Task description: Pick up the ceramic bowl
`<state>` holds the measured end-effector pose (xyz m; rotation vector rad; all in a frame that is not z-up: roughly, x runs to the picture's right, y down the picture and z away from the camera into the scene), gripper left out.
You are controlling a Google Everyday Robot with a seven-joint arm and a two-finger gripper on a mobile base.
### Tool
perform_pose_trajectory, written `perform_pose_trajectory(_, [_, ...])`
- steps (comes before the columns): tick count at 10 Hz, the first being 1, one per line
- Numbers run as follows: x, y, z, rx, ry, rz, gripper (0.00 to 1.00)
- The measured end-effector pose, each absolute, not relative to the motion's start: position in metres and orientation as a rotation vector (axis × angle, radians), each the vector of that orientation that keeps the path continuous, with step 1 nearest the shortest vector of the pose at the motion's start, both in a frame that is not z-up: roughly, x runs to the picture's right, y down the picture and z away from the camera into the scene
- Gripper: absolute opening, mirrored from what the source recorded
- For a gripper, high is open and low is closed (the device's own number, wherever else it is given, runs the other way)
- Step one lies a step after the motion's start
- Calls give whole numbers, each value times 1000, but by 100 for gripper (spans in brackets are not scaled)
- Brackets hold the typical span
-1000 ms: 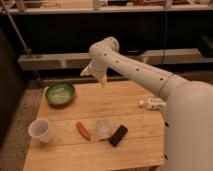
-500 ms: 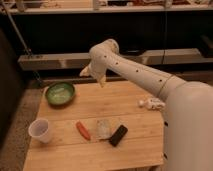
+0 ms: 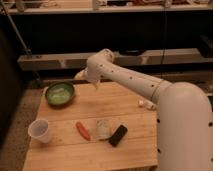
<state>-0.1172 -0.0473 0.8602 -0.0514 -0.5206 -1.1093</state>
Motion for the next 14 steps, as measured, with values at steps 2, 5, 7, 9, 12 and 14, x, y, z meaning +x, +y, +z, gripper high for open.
perform_pose_trajectory(2, [-140, -36, 874, -28, -541, -1143, 80])
perform_pose_trajectory(5, [-157, -29, 884, -20, -542, -1169, 80])
perform_pose_trajectory(7, [-177, -21, 895, -18, -525, -1192, 80])
perform_pose_trajectory(9, [-189, -12, 907, -24, -505, -1200, 80])
perform_pose_trajectory(12, [-195, -1, 922, -34, -480, -1196, 80])
perform_pose_trajectory(14, [-200, 3, 925, -30, -476, -1197, 80])
